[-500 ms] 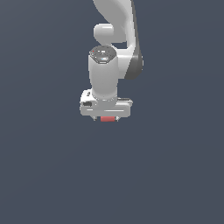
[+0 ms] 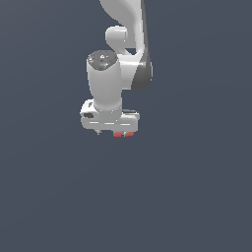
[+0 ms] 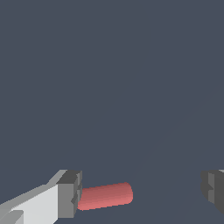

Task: Pick up the object and move it to a goal position.

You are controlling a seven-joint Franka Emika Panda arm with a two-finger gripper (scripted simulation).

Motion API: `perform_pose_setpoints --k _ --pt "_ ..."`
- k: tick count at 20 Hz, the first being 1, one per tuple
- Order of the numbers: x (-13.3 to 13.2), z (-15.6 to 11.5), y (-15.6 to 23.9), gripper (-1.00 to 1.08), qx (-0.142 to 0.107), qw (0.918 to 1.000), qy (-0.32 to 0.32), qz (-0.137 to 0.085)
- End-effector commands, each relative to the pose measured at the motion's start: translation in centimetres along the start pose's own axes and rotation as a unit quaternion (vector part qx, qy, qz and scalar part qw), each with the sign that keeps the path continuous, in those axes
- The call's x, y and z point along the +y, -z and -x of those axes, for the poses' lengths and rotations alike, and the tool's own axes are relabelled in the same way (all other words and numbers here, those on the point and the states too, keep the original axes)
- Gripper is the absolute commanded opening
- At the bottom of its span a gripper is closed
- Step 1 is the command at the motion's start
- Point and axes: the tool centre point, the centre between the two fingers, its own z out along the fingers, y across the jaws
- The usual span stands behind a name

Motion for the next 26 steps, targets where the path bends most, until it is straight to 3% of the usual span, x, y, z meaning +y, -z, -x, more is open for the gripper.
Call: perform_pose_setpoints --k 1,9,17,26 --pt "0.6 0.0 0.0 1.00 0.001 1.0000 -0.003 0.000" --pt "0.3 0.2 -0.3 1.00 0.000 0.9998 -0.020 -0.001" --pt "-0.3 1.1 -1.5 1.00 -0.002 0.9970 -0.078 -0.004" --pt "-1.3 3.0 -3.7 1.00 -0.006 0.9823 -0.187 -0.007"
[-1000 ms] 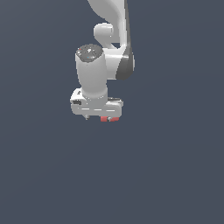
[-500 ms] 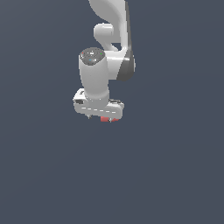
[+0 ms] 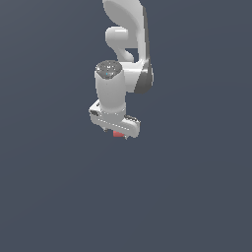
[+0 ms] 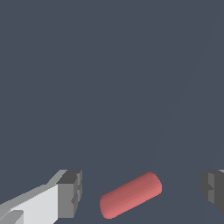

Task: Pick up the object and move it to a goal position.

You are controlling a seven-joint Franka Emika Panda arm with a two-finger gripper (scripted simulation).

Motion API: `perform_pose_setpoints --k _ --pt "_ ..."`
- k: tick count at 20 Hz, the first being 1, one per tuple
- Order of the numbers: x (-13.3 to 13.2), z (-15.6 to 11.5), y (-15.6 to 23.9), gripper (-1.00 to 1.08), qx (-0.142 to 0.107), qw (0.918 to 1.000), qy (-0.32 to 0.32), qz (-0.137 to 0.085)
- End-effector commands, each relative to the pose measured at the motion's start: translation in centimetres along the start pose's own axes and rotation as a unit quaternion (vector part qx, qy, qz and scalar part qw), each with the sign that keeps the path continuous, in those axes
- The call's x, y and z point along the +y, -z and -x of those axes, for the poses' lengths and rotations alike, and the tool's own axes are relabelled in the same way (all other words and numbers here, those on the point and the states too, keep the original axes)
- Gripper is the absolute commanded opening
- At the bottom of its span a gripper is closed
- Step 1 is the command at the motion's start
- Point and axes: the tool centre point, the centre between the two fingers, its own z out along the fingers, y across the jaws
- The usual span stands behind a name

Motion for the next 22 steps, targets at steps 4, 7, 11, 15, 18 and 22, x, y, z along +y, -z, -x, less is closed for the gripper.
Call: perform_pose_setpoints --k 4,7,11,15,18,22 --pt "-0.1 1.4 -1.4 1.00 -0.003 0.9973 -0.073 -0.001" --pt "-0.1 2.1 -2.1 1.00 -0.004 0.9936 -0.113 -0.001" --pt "-0.1 3.2 -3.0 1.00 -0.006 0.9861 -0.166 -0.001" --pt "0.0 4.2 -3.9 1.00 -0.007 0.9758 -0.219 -0.001" --pt "0.0 5.0 -4.6 1.00 -0.008 0.9661 -0.258 0.000" --pt "0.2 6.0 -5.4 1.00 -0.009 0.9508 -0.310 0.002"
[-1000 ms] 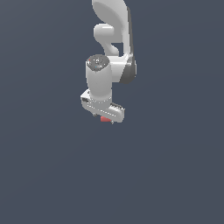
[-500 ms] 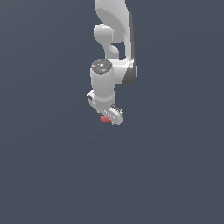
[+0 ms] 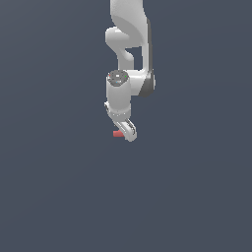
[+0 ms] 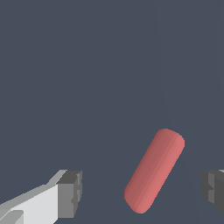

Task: Pick up the object and move it to a goal position.

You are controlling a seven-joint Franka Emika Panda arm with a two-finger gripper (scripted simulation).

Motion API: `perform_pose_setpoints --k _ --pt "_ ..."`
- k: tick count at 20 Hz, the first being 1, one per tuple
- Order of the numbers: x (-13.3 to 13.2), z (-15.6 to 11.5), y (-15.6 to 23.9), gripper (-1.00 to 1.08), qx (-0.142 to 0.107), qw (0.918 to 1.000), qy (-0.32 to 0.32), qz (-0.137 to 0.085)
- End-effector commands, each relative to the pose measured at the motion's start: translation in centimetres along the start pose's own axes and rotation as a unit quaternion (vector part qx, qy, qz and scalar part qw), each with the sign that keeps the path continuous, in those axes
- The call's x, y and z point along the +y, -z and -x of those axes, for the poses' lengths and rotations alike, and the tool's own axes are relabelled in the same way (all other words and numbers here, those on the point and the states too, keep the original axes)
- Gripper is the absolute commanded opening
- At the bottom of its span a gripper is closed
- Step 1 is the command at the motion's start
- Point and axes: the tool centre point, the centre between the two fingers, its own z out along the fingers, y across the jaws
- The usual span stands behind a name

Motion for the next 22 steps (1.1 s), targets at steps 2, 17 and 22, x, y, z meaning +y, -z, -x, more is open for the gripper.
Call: perform_pose_setpoints --k 2,17,22 --pt "0.7 0.7 -0.7 1.00 0.000 0.9988 -0.048 0.001" --pt "3.3 3.0 -3.2 1.00 0.002 0.9759 -0.218 0.006" --pt "3.7 3.3 -3.5 1.00 0.003 0.9699 -0.243 0.006"
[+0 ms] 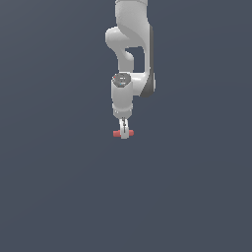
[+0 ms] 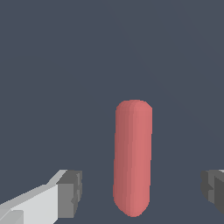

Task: Pick up the object and move it to a goal position.

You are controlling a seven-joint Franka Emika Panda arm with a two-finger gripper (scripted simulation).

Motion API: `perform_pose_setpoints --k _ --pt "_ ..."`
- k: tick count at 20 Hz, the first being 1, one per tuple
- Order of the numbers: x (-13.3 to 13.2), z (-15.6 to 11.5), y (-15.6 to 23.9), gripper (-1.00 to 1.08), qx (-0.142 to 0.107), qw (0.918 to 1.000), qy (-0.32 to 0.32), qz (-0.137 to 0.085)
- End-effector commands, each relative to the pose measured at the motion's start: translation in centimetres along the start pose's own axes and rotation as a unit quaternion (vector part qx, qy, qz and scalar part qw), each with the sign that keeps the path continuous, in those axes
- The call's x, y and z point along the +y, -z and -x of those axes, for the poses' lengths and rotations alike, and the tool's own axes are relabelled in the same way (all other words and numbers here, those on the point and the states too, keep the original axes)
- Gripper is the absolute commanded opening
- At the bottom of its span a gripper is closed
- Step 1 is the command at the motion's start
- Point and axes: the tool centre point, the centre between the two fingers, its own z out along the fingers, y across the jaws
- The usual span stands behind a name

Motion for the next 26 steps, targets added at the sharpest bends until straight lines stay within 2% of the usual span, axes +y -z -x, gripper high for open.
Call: perform_pose_setpoints --k 1,10,19,25,26 --pt "0.2 0.0 -0.1 1.00 0.000 0.9999 -0.011 0.000" --pt "0.3 0.1 -0.6 1.00 0.001 0.9999 -0.014 0.000" --pt "0.4 0.1 -4.1 1.00 0.001 0.9999 -0.016 0.000" --pt "0.4 0.1 -5.1 1.00 0.000 0.9999 -0.017 0.000" --pt "0.4 0.1 -5.1 -1.00 0.000 0.9999 -0.017 0.000"
